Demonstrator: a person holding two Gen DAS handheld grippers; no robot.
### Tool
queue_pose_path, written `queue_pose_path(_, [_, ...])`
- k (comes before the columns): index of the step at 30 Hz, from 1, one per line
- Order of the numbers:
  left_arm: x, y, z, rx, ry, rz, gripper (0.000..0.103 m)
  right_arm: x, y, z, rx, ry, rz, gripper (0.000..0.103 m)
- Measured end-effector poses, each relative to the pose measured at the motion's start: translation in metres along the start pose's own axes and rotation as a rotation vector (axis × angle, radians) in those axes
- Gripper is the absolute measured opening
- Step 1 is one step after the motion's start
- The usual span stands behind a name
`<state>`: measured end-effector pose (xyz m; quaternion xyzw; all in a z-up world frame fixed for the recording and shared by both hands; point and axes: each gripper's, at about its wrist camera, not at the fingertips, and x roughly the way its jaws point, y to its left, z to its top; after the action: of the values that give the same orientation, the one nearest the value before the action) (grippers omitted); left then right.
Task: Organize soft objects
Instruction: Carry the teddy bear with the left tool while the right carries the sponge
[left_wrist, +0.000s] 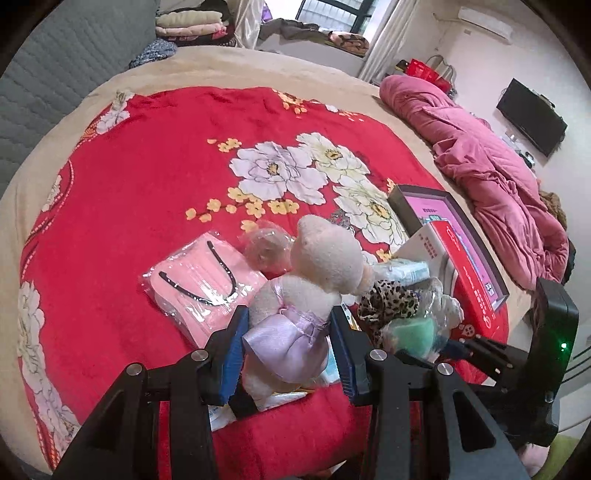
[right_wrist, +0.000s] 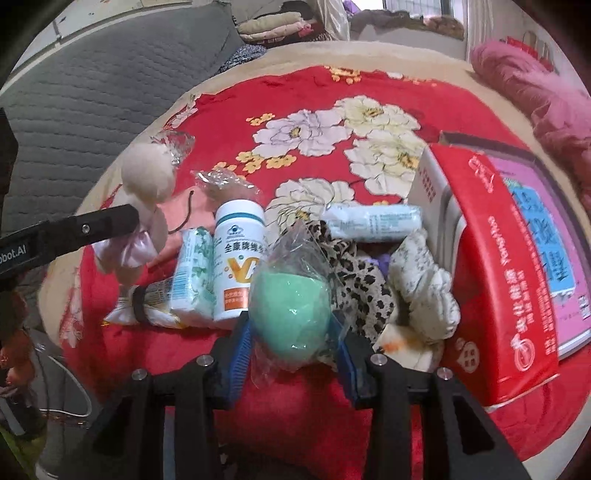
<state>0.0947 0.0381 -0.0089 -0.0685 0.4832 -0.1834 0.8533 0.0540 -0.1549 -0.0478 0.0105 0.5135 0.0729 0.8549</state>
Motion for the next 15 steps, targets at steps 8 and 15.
queue_pose_path(8, [0.001,0.002,-0.002,0.001,0.006,-0.015,0.045,0.006,0.015,0.004,-0.080,-0.014,-0.118,0.044])
queue_pose_path(15, [0.000,0.008,-0.001,-0.009,0.010,-0.023,0.045,0.010,0.034,0.009,-0.203,-0.044,-0.252,0.047])
